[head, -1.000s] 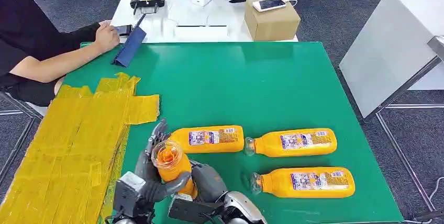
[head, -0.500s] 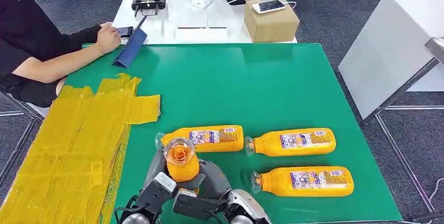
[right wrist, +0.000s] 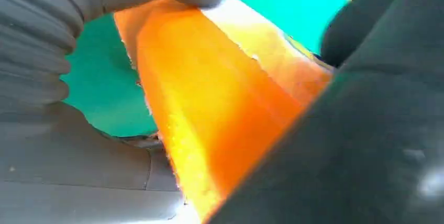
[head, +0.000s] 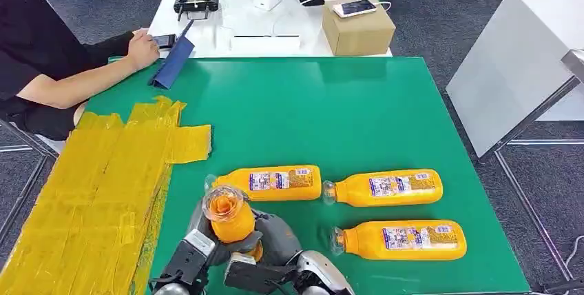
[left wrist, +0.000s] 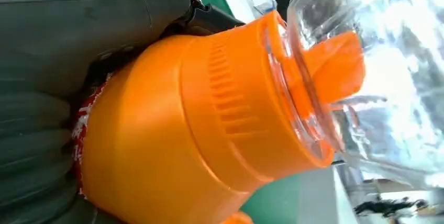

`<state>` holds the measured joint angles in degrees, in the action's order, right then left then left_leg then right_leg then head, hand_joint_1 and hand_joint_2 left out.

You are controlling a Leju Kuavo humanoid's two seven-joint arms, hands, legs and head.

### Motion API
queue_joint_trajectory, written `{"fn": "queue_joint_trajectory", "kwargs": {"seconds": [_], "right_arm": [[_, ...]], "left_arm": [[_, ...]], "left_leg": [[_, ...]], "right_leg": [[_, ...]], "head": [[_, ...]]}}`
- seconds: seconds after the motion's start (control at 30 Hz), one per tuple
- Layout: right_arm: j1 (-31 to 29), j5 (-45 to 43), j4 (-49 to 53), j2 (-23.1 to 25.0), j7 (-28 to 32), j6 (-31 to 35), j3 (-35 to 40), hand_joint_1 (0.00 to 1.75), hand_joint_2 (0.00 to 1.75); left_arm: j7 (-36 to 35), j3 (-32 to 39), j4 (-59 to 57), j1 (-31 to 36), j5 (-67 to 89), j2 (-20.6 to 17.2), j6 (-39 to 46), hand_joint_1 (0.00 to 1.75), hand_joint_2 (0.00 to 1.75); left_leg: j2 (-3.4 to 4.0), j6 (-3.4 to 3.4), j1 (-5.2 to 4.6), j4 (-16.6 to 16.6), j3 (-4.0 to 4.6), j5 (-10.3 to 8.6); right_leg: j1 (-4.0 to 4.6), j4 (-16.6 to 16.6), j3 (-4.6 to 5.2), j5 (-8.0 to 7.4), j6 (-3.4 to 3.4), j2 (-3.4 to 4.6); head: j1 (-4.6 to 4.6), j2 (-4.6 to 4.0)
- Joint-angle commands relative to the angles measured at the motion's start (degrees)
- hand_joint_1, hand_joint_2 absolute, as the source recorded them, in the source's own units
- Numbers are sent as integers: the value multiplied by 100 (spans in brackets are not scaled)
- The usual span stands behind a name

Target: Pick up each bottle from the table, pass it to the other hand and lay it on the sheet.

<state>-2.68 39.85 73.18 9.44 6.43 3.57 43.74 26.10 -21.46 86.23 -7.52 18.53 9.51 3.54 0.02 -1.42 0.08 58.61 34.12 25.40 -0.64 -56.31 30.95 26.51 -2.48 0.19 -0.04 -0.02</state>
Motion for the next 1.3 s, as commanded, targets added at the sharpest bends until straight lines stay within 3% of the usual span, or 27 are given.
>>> {"fn": "queue_joint_trajectory", "kwargs": {"seconds": [0.03, 0.27, 0.37, 0.5, 0.67, 0.8, 0.93, 1.1, 1.2, 1.23, 1.3], "right_arm": [[348, -34, 849, -71, 99, 276, 300, 0, 0], [336, -44, 808, -78, 98, 276, 306, 0, 0], [446, -161, 1076, -48, 258, 560, 192, 0, 0], [798, -123, 1966, -189, -199, 1038, 471, 0, 0], [917, -164, 2409, -474, -229, 1353, 264, 0, 0], [881, -137, 2355, -526, -219, 1352, 110, 0, 0], [795, -86, 2159, -573, -230, 1328, -148, 0, 0], [672, -17, 2033, -615, -240, 1081, -400, 0, 0], [-18, 53, 1232, -549, -328, 646, -600, 0, 0], [-450, 45, 716, -521, -331, 565, -731, 0, 0], [-1208, -165, -204, -472, -253, 306, -967, 0, 0]], "left_arm": [[-40, 757, 928, -499, -300, 237, -122, 175, 175], [-35, 763, 872, -497, -295, 263, -126, 175, 175], [172, 990, 1421, -635, 13, 312, 216, 175, 175], [-112, 1348, 2732, -1068, 1044, 107, 749, 175, 175], [-495, 1465, 3055, -1335, 3098, -13, 1836, 175, 175], [-1366, 1208, 2427, -1265, 5208, -269, 2810, 175, 175], [-2154, 1077, 1514, -1005, 6319, -604, 3196, 175, 175], [-2303, 1078, 714, -730, 6730, -676, 3260, 175, 175], [-2535, 803, -936, 18, 7147, -806, 3092, 175, 175], [-2864, 421, -1835, 482, 7147, -981, 3203, 175, 175], [-2848, 167, -3234, 1136, 7147, -953, 3482, 175, 175]], "left_leg": [[13, 7, 4, 4, 20, 3], [1, 14, -1, -5, 39, -13], [1, 13, 1, -2, 44, -14], [11, 13, 6, 12, 62, -7], [3, 14, 2, 1, 49, -8], [-3, 19, -1, -11, 37, -10], [-10, 21, -2, -21, 39, -18], [-11, 18, -3, -20, 40, -17], [-12, 16, -5, -28, 33, -23], [-11, 14, -8, -29, 30, -25], [-16, 15, -11, -42, 22, -37]], "right_leg": [[4, -3, 8, -2, 8, 10], [-1, 2, -6, -6, 4, -3], [1, 0, 0, -7, 3, -3], [5, -13, 20, -4, 3, 6], [2, -2, 20, -1, 4, -3], [-1, 8, 8, -2, 9, -10], [-3, 16, 52, -9, 8, -15], [-3, 17, 53, -8, 4, -16], [-5, 23, 44, -13, 3, -17], [-8, 22, 43, -14, 0, -15], [-12, 32, 35, -25, 1, -18]], "head": [[-4, 0], [0, 0], [0, 0], [2, 0], [0, 0], [0, 0], [-2, 0], [0, 0], [0, 0], [0, 0], [0, 0]]}}
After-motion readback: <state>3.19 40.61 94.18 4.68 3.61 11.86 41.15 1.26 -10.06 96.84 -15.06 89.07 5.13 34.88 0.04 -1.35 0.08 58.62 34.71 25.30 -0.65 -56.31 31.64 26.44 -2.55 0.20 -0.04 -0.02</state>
